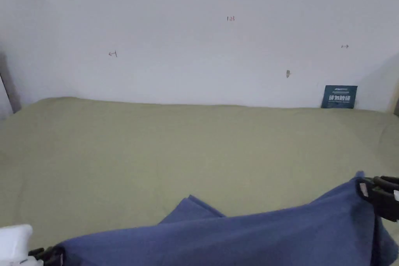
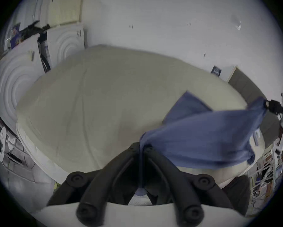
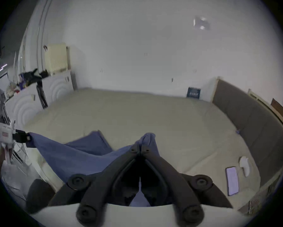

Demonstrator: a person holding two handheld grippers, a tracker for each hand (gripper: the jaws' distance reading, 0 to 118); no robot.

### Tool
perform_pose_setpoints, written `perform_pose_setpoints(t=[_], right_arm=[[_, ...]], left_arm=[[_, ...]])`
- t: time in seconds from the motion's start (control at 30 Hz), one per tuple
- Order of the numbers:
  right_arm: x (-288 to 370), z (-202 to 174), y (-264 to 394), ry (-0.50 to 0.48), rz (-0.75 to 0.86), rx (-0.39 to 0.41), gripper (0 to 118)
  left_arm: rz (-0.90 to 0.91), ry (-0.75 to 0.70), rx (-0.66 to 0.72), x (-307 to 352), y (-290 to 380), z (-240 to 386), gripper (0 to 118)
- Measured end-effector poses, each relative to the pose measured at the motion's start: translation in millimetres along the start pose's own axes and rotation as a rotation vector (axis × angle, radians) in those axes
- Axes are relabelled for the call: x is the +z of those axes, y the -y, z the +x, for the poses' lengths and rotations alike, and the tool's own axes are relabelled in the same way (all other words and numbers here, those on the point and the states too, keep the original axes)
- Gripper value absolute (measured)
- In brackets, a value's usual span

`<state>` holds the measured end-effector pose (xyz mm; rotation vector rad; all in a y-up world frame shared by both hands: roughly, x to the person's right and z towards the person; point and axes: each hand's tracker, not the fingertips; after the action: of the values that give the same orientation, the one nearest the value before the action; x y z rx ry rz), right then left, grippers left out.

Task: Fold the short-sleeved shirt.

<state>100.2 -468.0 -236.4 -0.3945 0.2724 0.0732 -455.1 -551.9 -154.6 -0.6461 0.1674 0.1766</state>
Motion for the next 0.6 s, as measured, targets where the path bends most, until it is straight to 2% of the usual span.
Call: perform_pose_setpoints(t=[0.13,0.3,0.4,0.6], right_arm=[[67,0,-33,0.012,0.132,0.013,0],[110,12,-70,0.018,0.218,-0.02,0],[120,13,-89,0.041,0.255,-0.002,0],[103,25,-118,0.055,0.271,-0.043,0]], left_arm=[[0.135,0.079,0.007,50,-55,9,5],[0.24,0.054,-0.06,96,-114,28,5],[0.251,0.086,-0.046,107,-144,31,5],[0.255,0.058,-0.085,104,-185,46,5]])
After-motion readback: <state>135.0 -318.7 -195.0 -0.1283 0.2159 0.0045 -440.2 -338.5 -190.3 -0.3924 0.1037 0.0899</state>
